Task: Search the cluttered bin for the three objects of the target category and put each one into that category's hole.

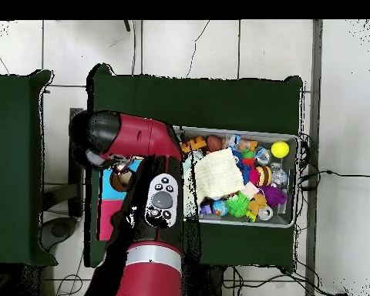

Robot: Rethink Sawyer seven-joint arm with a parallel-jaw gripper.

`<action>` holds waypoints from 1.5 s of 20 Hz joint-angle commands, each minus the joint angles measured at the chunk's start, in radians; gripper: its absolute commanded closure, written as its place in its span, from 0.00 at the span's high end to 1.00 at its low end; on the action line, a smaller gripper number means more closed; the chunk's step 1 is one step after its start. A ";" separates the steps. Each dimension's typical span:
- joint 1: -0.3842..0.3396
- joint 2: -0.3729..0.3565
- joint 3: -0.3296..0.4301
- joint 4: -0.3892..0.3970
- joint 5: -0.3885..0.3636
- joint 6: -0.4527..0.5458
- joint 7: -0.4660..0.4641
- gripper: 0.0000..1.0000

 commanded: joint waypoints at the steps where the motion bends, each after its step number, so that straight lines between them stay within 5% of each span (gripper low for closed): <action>1: -0.002 0.079 0.018 0.111 0.001 -0.087 0.212 0.00; 12: 0.011 0.148 -0.032 -0.037 -0.080 -0.168 0.166 0.00; 20: 0.032 0.151 -0.068 -0.069 -0.073 -0.234 0.170 0.00; 30: 0.012 0.164 -0.084 -0.142 -0.072 -0.143 0.132 0.00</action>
